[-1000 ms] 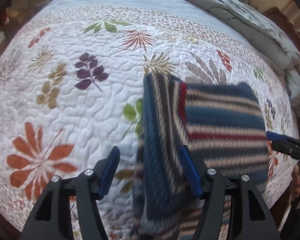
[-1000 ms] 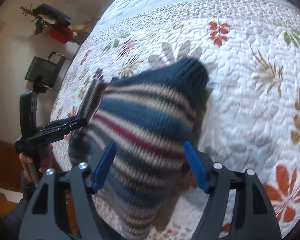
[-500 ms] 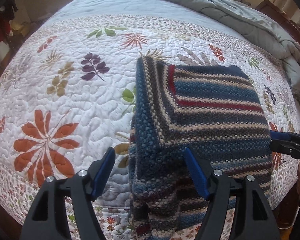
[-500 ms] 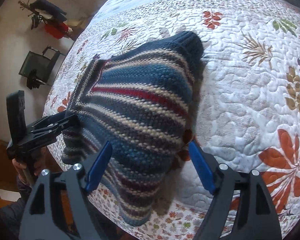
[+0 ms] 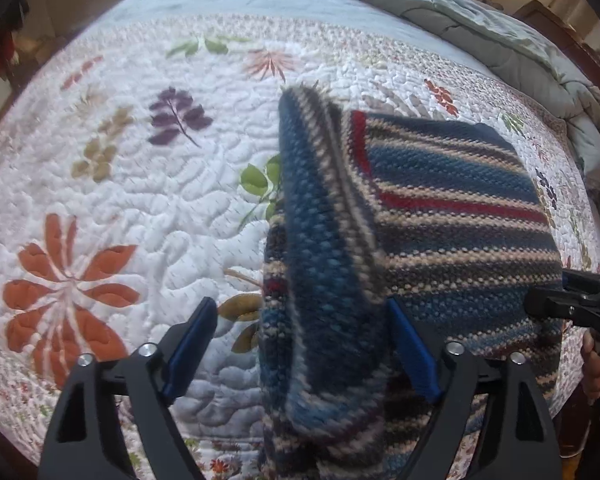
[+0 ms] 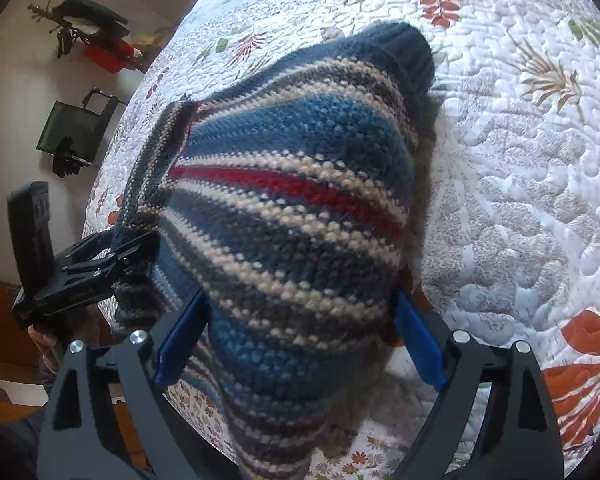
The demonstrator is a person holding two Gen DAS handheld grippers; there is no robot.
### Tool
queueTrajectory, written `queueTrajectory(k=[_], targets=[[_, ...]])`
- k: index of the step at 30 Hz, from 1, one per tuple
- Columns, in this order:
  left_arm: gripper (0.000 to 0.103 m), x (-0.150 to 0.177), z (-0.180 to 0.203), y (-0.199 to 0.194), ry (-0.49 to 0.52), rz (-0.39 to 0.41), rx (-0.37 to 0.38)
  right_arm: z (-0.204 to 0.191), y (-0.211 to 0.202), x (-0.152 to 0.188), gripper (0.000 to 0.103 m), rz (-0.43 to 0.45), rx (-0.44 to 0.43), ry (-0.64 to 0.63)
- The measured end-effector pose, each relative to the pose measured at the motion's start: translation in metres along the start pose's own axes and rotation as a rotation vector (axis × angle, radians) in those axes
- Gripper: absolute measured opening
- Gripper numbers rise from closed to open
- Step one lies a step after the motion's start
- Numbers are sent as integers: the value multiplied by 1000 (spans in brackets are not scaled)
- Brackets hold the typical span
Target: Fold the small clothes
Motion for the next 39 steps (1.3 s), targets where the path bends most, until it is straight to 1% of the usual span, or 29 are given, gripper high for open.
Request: queueTrajectory(k=[3, 5, 8, 10, 13, 15, 17, 19, 20, 21, 22, 23, 24, 26, 29, 33, 39], targets=[[94, 0, -6, 12, -55, -47, 72, 0, 3, -1, 89, -7, -8, 5], [95, 0, -7, 17, -83, -67, 111, 0, 3, -1, 90, -5, -4, -1], [95, 1, -3, 21, -95, -82, 149, -2, 4, -1, 90, -5, -3, -2], [96, 2, 4, 27, -88, -103, 197, -4, 5, -1, 89, -2, 0, -9], [100, 3, 5, 35, -119, -135, 260, -7, 8, -2, 89, 1, -1, -13], [100, 3, 6, 38, -111, -148, 283, -7, 12, -1, 90, -4, -20, -2], [100, 5, 4, 37, -107, -161, 305, -6, 17, -1, 91, -18, -62, 25], [99, 5, 5, 37, -89, -168, 300, -6, 21, -1, 91, -23, -82, 33], [90, 5, 7, 37, -86, -170, 303, -6, 21, -2, 89, -20, -84, 28], [64, 5, 11, 35, -90, -176, 324, -6, 21, -2, 85, -15, -86, 27], [60, 6, 18, 32, -104, -193, 370, -7, 19, -3, 79, -7, -85, 27], [54, 5, 19, 30, -114, -185, 357, -7, 17, -3, 73, 0, -83, 24], [50, 5, 21, 27, -106, -177, 347, -7, 14, -2, 69, 6, -88, 23], [45, 5, 26, 22, -95, -152, 327, -8, 7, 0, 62, 18, -103, 23], [42, 5, 43, 10, -58, -113, 322, -10, -4, 3, 58, 37, -126, 15], [40, 5, 72, 0, -44, -110, 376, -5, -25, 8, 56, 76, -136, 17], [40, 1, 130, -13, -15, -120, 478, 14, -82, 21, 56, 137, -106, 10]])
Point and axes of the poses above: each gripper's, at about its wrist camera, not at the fingertips, and y roughly the way its jaws point, z to its right, x to its underside, the point moved 10 cm from there along y, roughly the way its jaws point, and after that the axes turned 6 degrees about -y, right-handed, at the moved point
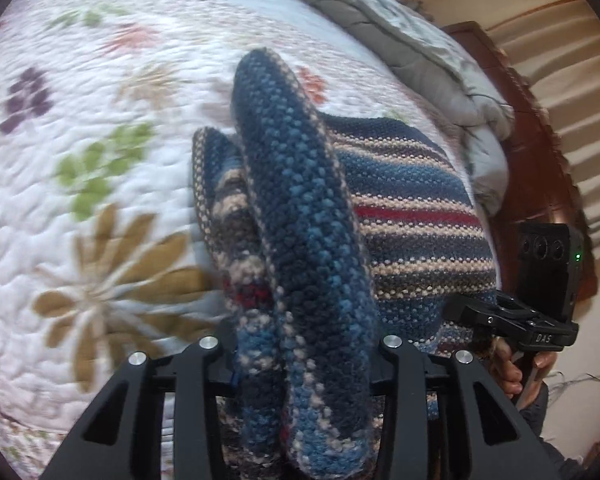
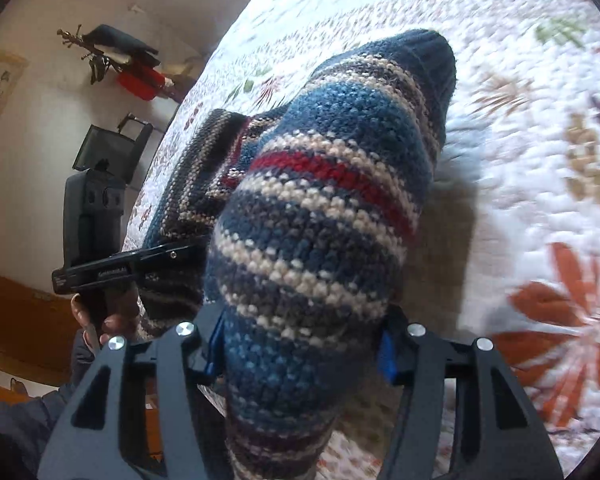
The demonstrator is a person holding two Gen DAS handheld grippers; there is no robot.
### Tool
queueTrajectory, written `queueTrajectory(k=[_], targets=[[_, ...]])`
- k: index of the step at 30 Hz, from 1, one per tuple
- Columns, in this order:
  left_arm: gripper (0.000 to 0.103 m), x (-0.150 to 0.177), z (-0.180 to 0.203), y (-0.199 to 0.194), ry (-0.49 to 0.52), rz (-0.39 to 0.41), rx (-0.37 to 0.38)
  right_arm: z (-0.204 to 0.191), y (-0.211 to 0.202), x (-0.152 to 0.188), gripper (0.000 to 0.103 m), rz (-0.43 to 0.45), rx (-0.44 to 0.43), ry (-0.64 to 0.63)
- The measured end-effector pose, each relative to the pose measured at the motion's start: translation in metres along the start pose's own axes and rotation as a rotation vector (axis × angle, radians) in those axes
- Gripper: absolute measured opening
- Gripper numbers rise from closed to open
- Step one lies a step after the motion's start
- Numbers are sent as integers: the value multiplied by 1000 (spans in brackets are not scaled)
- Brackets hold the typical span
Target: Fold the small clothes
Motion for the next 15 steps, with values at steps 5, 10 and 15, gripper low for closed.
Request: queueTrajectory(k=[5, 10, 15], targets=[[40, -18, 59, 22, 61, 11, 36, 29, -50, -5, 56, 37, 46, 2], [40, -42, 88, 51, 84, 30, 17, 71, -71, -21, 57, 56, 54, 14], [40, -45, 69, 74, 55, 17, -40, 116, -49, -24, 58, 28, 8, 70]])
Point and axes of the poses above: each gripper's, at about its wrist camera, not at the fingertips, and y roughly the way its jaws point, z to its right, x to its underside, the point moved 10 cm from there along y, roughly the way its jaws point, and after that the axes turned 6 degrees about -y, right-handed, at the moved point
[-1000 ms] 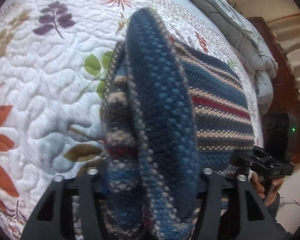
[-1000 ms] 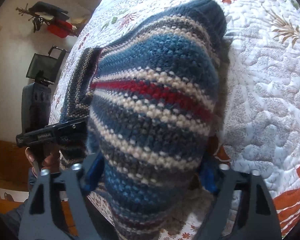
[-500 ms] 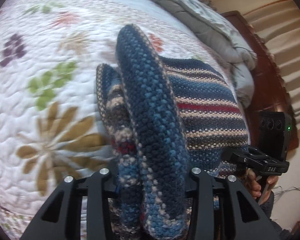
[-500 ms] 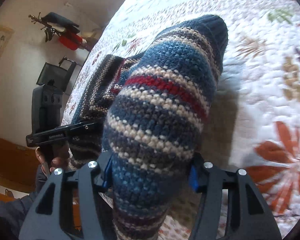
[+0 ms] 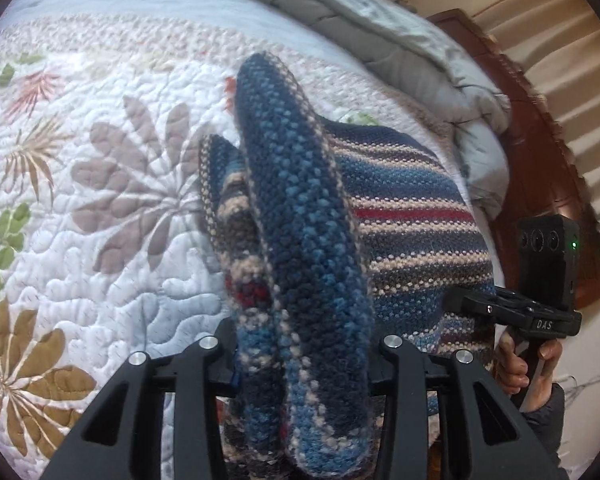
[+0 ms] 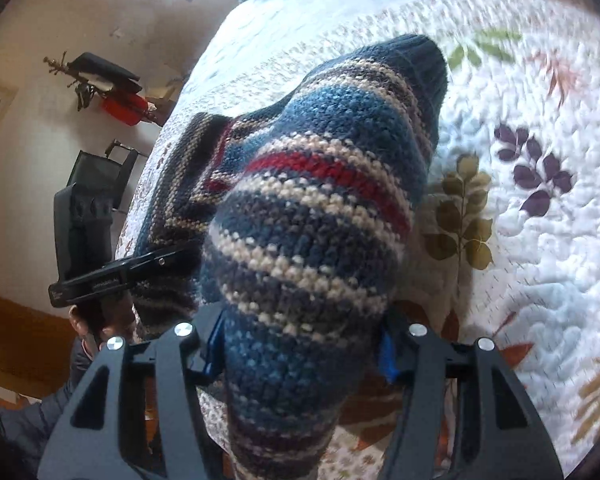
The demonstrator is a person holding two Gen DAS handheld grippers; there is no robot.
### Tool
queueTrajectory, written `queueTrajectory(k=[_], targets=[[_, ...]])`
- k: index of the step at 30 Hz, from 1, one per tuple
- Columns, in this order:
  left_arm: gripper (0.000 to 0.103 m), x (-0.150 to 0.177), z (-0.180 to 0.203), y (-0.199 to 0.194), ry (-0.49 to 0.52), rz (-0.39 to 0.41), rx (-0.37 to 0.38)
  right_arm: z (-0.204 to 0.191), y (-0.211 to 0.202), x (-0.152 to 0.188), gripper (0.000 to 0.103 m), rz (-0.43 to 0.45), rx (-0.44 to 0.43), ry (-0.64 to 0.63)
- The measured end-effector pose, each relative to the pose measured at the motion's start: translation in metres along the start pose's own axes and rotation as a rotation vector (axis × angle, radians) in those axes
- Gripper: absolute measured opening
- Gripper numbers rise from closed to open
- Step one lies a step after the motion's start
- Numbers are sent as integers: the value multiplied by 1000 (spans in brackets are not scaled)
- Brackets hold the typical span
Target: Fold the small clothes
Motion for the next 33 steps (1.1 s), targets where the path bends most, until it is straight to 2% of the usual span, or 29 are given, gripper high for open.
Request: queueTrajectory(k=[3, 6, 10, 16, 20, 25, 26, 27, 28, 29, 31, 33], targets=[[41, 4, -18, 20, -21, -31, -26, 20, 22, 6, 60, -22, -12, 28], [44, 7, -29, 30, -31, -44, -3, 26, 29, 13, 62, -5, -32, 0], [47, 11, -35, 34, -15, -33, -2, 35, 36, 21, 68, -4, -66, 33], [54, 25, -39, 13, -25, -27, -21, 35, 24, 30, 78, 4, -44, 54], [59, 47, -42, -2, -55, -44, 8, 31, 9, 53, 78, 10, -70, 95], [63, 73, -44, -11, -45, -45, -6, 16, 2, 81, 79, -15, -85, 95], [63, 75, -45, -12, -40, -41, -19, 14, 2, 86, 76, -21, -86, 92], [63, 77, -45, -11, -34, -40, -36, 11, 3, 88, 69, -24, -81, 86], [63, 80, -49, -9, -29, -40, -76, 11, 5, 93, 46, -32, -53, 75], [61, 82, -52, -8, -27, -41, -93, 13, 7, 97, 37, -42, -24, 68], [58, 87, -61, -2, -23, -56, -135, 14, 12, 99, 36, -49, 1, 80], [58, 92, -68, 4, -42, -74, -121, 25, 18, 106, 35, -74, 33, 106]])
Point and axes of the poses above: each gripper's, at about its wrist camera, not at the fingertips, and y roughly the way its jaws point, z to its right, x to its underside, the point moved 10 cm from there along y, roughly the way its jaws point, and after that the axes turned 6 degrees about -y, right-handed, at the moved point
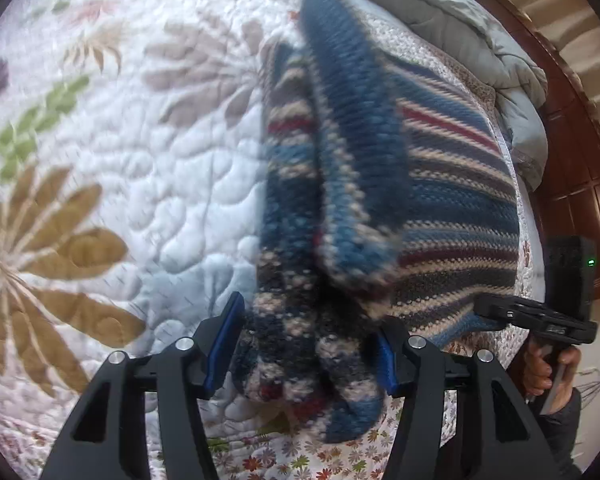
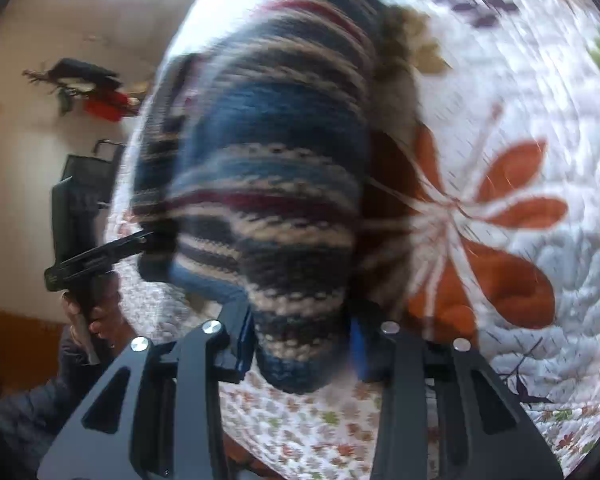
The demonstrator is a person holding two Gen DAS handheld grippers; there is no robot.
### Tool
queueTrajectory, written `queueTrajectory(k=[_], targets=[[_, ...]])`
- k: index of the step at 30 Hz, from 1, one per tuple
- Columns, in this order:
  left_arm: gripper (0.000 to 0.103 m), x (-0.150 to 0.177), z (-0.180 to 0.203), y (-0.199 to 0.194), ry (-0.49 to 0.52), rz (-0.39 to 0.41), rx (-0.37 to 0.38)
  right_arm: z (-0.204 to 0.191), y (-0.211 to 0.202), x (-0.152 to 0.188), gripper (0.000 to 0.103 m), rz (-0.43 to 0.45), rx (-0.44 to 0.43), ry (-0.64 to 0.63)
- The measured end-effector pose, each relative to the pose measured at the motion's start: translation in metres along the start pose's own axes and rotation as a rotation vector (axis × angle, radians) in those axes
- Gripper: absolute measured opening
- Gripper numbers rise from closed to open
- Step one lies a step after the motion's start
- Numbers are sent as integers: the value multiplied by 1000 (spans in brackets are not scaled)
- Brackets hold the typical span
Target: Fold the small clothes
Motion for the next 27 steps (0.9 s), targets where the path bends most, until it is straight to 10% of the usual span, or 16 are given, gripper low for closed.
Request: queueTrajectory(k=[6, 10, 16, 27], targets=[[60, 4, -5, 2, 13, -4, 12, 4, 11, 4, 37, -28, 26, 0], [58, -1, 4, -18, 21, -3, 10, -4, -6, -4, 67, -14, 65, -55], [56, -46, 24, -60, 63, 100, 27, -7, -33, -61, 74, 73, 39, -38], [46, -141, 37, -11, 40, 95, -185, 2, -11, -169, 78, 91, 181, -19]])
Point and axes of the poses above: each gripper's, at about its wrist camera, not at the fingertips, and y roughly the way its jaws point, z to its right, x to its underside, the point moved 10 cm from there along y, roughly the way its jaws point, and after that the axes turned 6 degrees about -y, right-handed, at the moved point
